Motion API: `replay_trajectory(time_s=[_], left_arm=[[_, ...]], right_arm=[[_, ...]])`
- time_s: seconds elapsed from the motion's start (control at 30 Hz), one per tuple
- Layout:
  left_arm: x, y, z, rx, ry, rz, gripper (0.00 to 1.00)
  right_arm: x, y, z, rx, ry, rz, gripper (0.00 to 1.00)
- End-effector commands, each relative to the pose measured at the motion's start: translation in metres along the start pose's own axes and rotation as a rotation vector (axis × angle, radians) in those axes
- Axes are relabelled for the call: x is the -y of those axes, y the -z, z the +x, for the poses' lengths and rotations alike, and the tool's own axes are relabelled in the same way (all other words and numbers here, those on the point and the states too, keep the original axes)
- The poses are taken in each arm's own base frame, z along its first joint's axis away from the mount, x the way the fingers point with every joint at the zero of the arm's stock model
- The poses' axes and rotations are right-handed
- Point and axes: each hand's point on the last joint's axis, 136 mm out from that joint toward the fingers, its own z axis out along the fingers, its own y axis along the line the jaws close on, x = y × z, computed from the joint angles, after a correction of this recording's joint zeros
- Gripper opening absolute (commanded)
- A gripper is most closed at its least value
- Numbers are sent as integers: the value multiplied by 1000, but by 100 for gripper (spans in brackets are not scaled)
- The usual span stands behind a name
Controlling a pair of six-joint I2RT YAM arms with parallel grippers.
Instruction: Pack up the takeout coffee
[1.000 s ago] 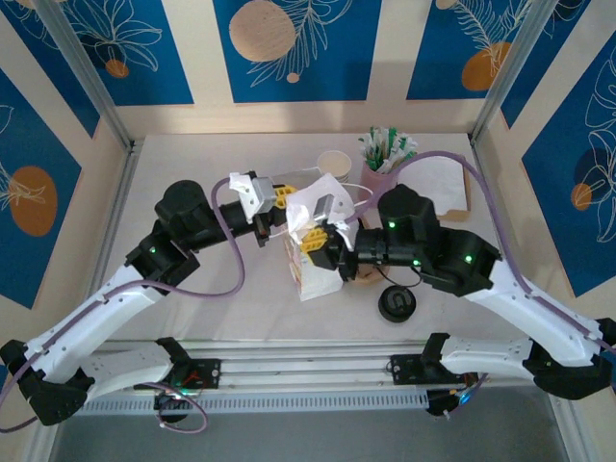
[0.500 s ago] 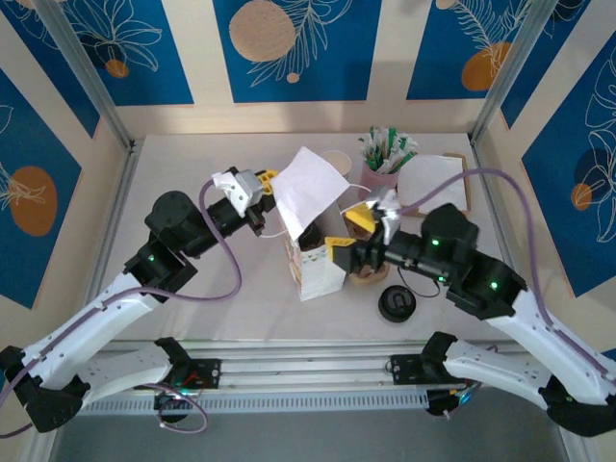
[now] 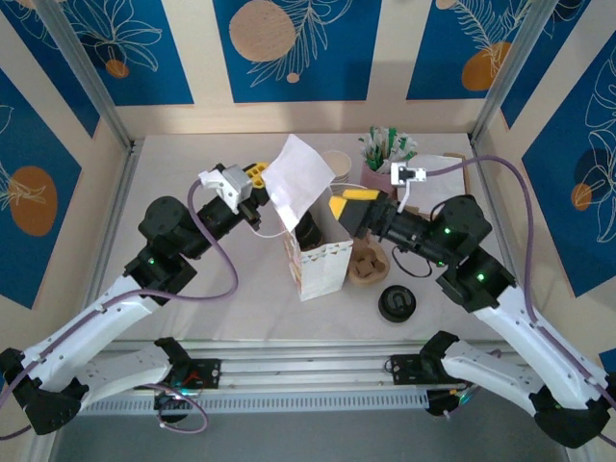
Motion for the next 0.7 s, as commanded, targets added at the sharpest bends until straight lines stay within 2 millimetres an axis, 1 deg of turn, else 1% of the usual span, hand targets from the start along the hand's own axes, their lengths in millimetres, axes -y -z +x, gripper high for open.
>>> replay_trajectory(time_s=[0.0,0.07,0.13,0.23,0.37,0.47,0.6,0.67], left_arm=[[14,7,-33,107,131,88,0],[18,9,-41,133,192,123,0],[22,10,-47,148,245,151,0],[28,12,-54,155,293,193,0],[33,14,-61,180,341,236,0],[35,15,-66,189,374,257,0],[37,15,-71,195,400,276,0],[37,15,-71,195,406,277,0]], right_arm=[[-25,-5,-19,55,-68,-119,99],[-20,-11,-22,72,-83,-111,99],[-22,-14,-27,92,-77,-130,99],[-31,-18,-32,108,-55,-185,99],[-29,-26,-36,118,-56,-190,100],[-33,-32,-34,98,-46,-220,98],[-39,-37,-26,60,-17,-256,80],[-44,-37,-21,44,4,-283,76]])
